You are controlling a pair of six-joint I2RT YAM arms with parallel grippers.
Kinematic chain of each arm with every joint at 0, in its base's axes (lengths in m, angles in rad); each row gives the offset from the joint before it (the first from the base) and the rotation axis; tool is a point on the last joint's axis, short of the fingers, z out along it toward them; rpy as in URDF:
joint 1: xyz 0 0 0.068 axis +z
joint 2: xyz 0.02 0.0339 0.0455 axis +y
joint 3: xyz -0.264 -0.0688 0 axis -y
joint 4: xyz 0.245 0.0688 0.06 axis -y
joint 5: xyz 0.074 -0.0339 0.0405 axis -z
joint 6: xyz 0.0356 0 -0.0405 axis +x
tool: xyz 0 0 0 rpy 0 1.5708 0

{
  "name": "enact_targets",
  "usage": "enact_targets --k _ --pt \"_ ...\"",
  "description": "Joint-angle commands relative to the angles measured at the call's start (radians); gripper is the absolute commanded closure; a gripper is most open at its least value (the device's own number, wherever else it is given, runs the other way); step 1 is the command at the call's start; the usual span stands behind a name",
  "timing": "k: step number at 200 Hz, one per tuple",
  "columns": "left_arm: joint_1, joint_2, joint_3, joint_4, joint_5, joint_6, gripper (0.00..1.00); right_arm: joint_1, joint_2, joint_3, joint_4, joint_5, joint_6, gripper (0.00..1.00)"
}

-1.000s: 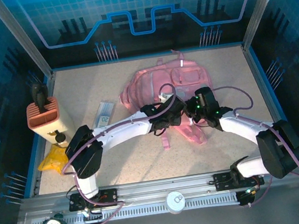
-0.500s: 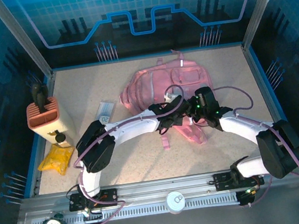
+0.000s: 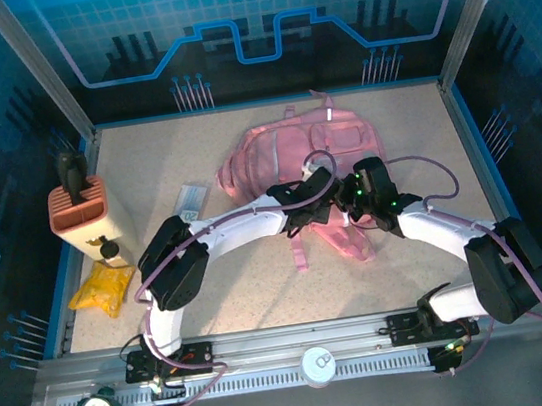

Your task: Pack the student bag

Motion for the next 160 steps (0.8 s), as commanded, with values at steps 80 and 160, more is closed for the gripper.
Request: enact_targets --k 80,160 --pt "0.005 -0.016 -0.013 0.068 -0.03 0.209 0.89 0.009 -0.012 0.028 0.07 -0.028 -0.008 1.0" --pt "0.093 -0.078 -0.097 0.062 0.176 0.068 0.92 -0.009 -0.032 -0.001 0.066 -0.039 -0.034 1.0"
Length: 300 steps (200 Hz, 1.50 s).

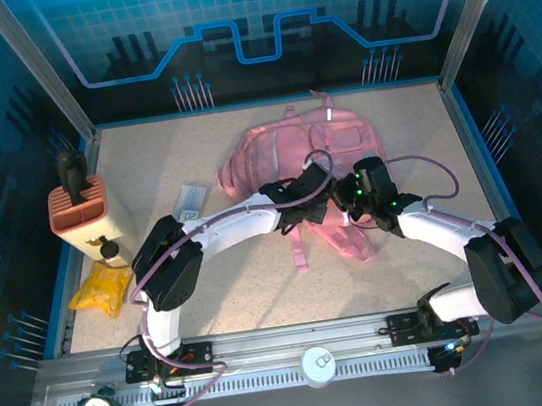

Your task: Pack the student bag

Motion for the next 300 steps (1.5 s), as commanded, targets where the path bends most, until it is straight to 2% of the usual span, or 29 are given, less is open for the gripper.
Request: enact_targets --k 1,32,67,81,158,191,211,245,260,279,300 --pt "0.05 -0.043 -0.054 0.027 0.078 -0.058 0.92 -0.007 -0.033 0.0 0.059 -0.035 -0.029 1.0" --pt "0.051 -0.031 -0.054 0.052 0.106 -0.051 0.92 -0.008 -0.029 0.005 0.062 -0.043 -0.03 1.0" --pt "0.052 0.005 -0.042 0.082 0.12 -0.049 0.79 -0.006 -0.026 0.004 0.076 -0.051 -0.024 1.0" --pt "0.05 0.004 -0.057 0.116 0.134 -0.047 0.78 -0.006 -0.028 0.003 0.075 -0.046 -0.025 1.0" --pt "0.067 -0.05 -0.098 0.117 0.079 -0.012 1.0 -0.025 -0.048 -0.007 0.057 -0.05 -0.062 1.0" --pt "0.11 -0.101 -0.143 0.089 0.135 0.035 1.0 -0.069 -0.071 0.003 0.003 -0.091 -0.091 1.0" --pt "0.137 -0.135 -0.192 0.072 0.091 0.074 1.0 -0.104 -0.101 0.001 -0.032 -0.12 -0.122 1.0" --pt "0.207 -0.153 -0.236 0.014 0.085 0.104 1.0 -0.166 -0.118 0.03 -0.107 -0.212 -0.204 1.0" --pt "0.21 -0.174 -0.255 0.012 0.08 0.11 1.0 -0.197 -0.115 0.041 -0.126 -0.239 -0.243 1.0" --pt "0.204 -0.197 -0.254 -0.008 0.126 0.09 1.0 -0.254 -0.086 0.063 -0.138 -0.276 -0.293 1.0" --pt "0.162 -0.209 -0.258 0.003 0.167 0.044 1.0 -0.316 -0.013 0.129 -0.169 -0.323 -0.363 1.0"
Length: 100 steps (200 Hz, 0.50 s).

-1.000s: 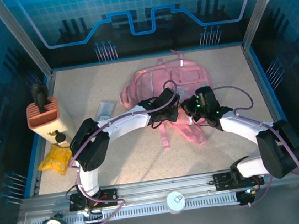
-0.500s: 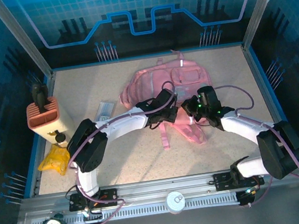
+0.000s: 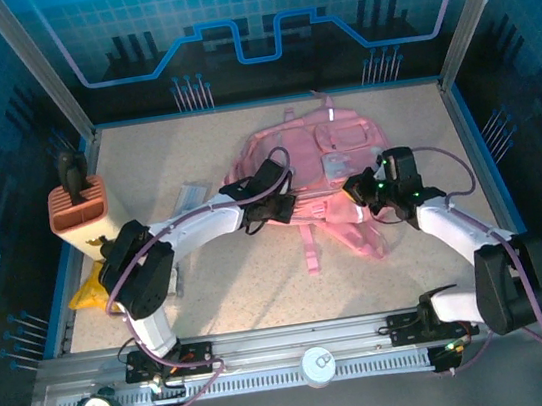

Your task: Pack the student bag

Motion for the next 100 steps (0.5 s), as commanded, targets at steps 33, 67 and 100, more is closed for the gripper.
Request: enact_targets --k 33,67,100 --pt "-0.105 0.004 0.068 -0.116 0.002 -0.171 1.0 -0.137 0.196 0.26 -0.061 -0.074 -0.228 0.98" --pt "-0.152 0.084 0.169 -0.096 0.049 -0.283 1.0 -0.163 0.252 0.362 -0.131 -0.069 -0.277 0.73" --pt "-0.16 0.085 0.186 -0.125 -0.018 -0.275 1.0 -0.141 0.139 0.264 -0.19 -0.065 -0.299 0.5"
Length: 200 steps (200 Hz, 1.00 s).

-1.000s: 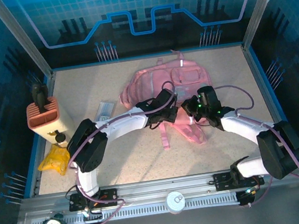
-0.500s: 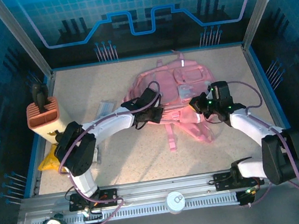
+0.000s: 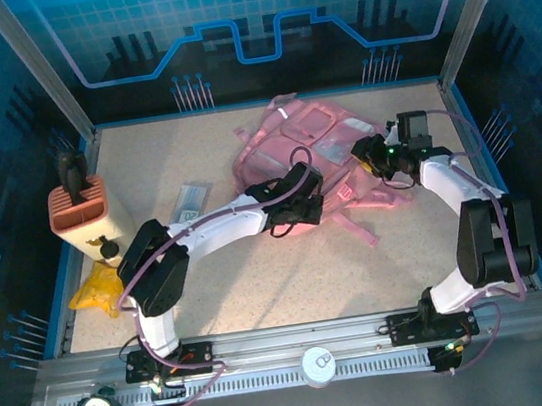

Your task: Pack the student bag

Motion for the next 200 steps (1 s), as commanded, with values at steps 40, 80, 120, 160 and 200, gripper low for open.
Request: enact_targets --k 40,80,120,160,200 --pt "-0.006 0.002 0.024 -0.104 -0.052 -0.036 1.0 0.135 -0.2 -0.214 0.018 -0.027 0.068 0.41" --pt "-0.006 0.032 0.03 -0.112 -0.041 -0.064 1.0 0.238 -0.125 -0.261 0.158 0.01 0.197 0.41" --pt "-0.006 0.047 0.029 -0.125 -0.054 -0.065 1.0 0.286 -0.078 -0.227 0.18 0.07 0.209 0.44" --pt "-0.007 0.025 -0.003 -0.098 -0.066 -0.078 0.96 0.29 -0.001 -0.246 0.256 0.106 0.249 0.54" --pt "-0.005 0.054 0.011 -0.123 -0.077 -0.074 0.93 0.292 0.036 -0.254 0.315 0.101 0.268 0.72"
